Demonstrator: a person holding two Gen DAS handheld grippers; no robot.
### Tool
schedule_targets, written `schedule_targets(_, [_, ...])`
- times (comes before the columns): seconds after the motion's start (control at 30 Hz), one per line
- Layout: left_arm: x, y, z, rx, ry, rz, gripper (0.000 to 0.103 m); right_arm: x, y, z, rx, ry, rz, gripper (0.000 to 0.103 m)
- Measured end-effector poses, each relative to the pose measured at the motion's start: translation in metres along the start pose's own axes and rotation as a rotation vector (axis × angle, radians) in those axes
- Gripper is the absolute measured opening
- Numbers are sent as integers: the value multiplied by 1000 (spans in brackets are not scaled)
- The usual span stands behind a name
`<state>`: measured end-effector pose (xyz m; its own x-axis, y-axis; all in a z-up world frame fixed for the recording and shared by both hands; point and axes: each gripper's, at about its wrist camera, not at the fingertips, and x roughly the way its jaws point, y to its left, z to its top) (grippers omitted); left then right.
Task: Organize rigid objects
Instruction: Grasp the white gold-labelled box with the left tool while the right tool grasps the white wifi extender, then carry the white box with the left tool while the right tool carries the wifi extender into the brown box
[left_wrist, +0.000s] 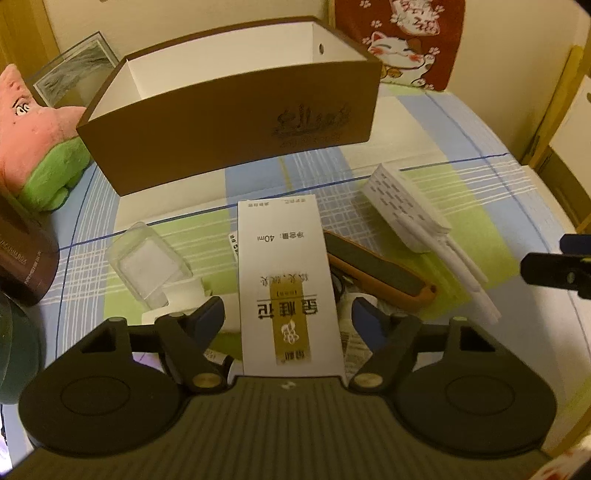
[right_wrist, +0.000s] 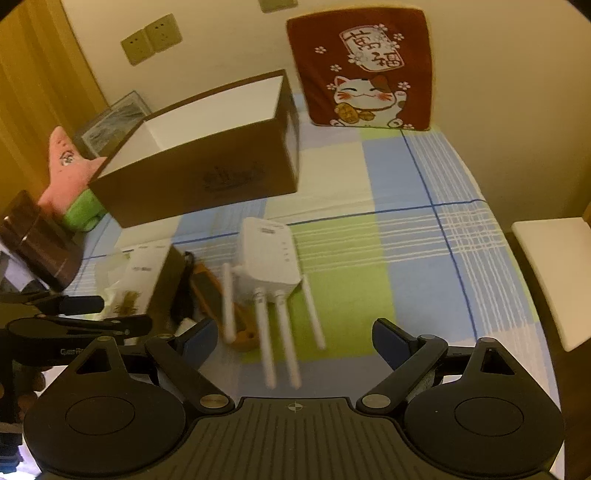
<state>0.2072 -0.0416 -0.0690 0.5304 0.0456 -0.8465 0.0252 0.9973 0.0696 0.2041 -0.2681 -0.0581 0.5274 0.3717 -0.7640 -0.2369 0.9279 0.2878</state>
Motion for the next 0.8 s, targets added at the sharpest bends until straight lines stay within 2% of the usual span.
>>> schedule_targets(0.23, [17,-3,7,24,20,26,67,16,-13,10,8,25,45,89])
schedule_targets(0.3, [21,-3,8,30,29,17,58,21,-14,14,9,30,58,89])
schedule_targets(0.43, [24,-2,8,32,29,2,57,28,-11,20,7,28,79,89])
schedule_targets(0.7, [12,10,18,35,-26,-5,56,46,-6,31,41,30,118,88])
schedule_targets(0.8, [11,19,24,30,-28,12,56,58,-5,36,46,30,130,84])
